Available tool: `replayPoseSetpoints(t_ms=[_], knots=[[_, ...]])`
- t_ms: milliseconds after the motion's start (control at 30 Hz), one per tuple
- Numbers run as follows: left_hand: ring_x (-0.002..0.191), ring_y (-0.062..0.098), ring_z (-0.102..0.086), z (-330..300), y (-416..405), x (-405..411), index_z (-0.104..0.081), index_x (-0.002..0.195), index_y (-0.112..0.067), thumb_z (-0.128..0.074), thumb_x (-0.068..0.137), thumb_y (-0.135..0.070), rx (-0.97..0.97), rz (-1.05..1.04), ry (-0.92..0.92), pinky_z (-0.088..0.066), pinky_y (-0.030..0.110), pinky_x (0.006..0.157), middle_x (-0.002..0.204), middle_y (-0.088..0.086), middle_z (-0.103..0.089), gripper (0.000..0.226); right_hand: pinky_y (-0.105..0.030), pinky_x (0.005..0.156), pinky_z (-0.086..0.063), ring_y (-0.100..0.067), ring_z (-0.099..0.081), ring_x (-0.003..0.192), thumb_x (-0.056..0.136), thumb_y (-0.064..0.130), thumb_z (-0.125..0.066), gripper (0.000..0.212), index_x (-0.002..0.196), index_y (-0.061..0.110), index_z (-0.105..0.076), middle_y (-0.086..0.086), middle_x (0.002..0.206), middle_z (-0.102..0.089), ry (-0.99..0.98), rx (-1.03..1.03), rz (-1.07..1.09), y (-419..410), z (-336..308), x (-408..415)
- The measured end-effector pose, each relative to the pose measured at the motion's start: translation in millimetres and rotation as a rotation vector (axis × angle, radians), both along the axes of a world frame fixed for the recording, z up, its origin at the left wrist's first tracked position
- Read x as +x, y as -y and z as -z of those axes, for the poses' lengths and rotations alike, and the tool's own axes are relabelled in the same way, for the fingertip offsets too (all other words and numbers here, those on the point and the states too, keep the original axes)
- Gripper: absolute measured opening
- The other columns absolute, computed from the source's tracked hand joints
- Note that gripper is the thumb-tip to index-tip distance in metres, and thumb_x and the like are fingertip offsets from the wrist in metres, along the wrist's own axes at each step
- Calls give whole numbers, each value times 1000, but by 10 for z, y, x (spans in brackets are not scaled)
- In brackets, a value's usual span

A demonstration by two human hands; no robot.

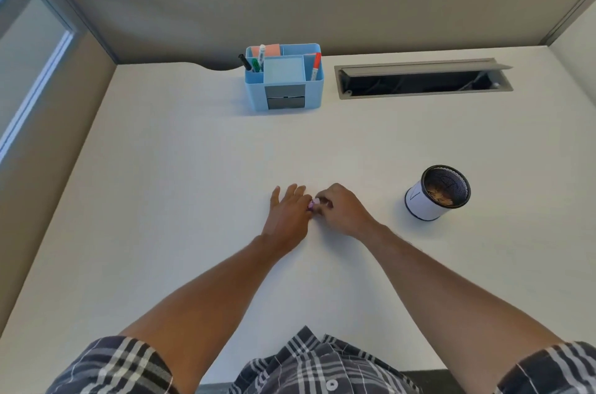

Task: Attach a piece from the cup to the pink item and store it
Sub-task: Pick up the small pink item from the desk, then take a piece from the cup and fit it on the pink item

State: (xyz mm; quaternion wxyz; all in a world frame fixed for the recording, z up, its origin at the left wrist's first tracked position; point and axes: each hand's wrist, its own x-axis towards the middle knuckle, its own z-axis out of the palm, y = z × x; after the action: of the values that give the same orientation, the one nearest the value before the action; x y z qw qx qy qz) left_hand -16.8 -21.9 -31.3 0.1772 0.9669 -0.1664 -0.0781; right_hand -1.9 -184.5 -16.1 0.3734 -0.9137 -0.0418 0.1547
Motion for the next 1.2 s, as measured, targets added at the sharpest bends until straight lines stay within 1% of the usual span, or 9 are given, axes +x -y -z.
replayPoseSetpoints(t_ms=[67,133,200,233,433,733,933,1067,1200], knots=[[129,20,-48,-28,1,-32,-59,108,-16,-46,96,-14,-70,-13,28,-20,47,117,123,1,-62,18,-23,68,-46,-16,-60,74,91,28,-72,17,87,11,-74,-6,86,-67,-112,118,70,35,-45,-6],[99,18,-61,-112,0,-56,-58,95,-19,-49,94,-16,-140,-20,48,-36,45,108,95,-6,-67,10,-27,75,-51,-13,-63,73,89,24,-76,14,92,10,-75,-10,88,-75,-272,339,153,83,-93,-25],[72,23,-58,-204,-3,-75,-56,84,-19,-51,91,-17,-217,-8,63,-50,44,82,77,-4,-66,8,-31,83,-57,-16,-69,81,89,18,-76,14,95,6,-76,-19,100,-77,-353,515,200,140,-149,-61],[68,24,-57,-249,-1,-95,-57,84,-18,-52,90,-18,-254,1,66,-50,44,72,75,-2,-66,7,-30,85,-58,-17,-70,86,90,16,-76,14,96,4,-76,-20,103,-77,-377,570,210,162,-183,-83],[86,22,-61,-423,50,-263,-63,111,-19,-58,92,-10,-407,9,158,-50,37,75,97,-2,-70,22,-23,81,-56,-14,-73,87,91,11,-73,13,99,2,-78,-15,100,-79,-377,671,202,219,-437,-197],[86,19,-61,-553,122,-349,-64,120,-23,-59,88,2,-432,-12,262,-49,36,76,102,-7,-72,41,-21,81,-56,-10,-72,81,93,12,-72,15,105,8,-79,-8,96,-80,-296,673,147,287,-688,-338],[83,17,-59,-581,192,-322,-64,126,-23,-62,80,16,-424,6,284,-34,6,78,103,-5,-71,61,-26,88,-58,-14,-70,87,92,14,-73,15,106,14,-80,-16,106,-77,-249,643,112,426,-769,-356],[93,22,-61,-585,316,-285,-56,135,-15,-62,87,8,-435,24,249,-47,25,81,109,2,-70,54,-30,90,-59,-17,-70,88,91,11,-74,11,101,10,-79,-16,102,-78,-200,648,213,547,-779,-336],[108,20,-60,-664,487,-192,-51,135,-11,-52,91,6,-477,-29,40,-49,30,94,120,7,-66,46,-33,89,-60,-20,-68,82,87,4,-77,7,91,10,-77,-7,89,-74,-125,674,407,770,-874,-293]])
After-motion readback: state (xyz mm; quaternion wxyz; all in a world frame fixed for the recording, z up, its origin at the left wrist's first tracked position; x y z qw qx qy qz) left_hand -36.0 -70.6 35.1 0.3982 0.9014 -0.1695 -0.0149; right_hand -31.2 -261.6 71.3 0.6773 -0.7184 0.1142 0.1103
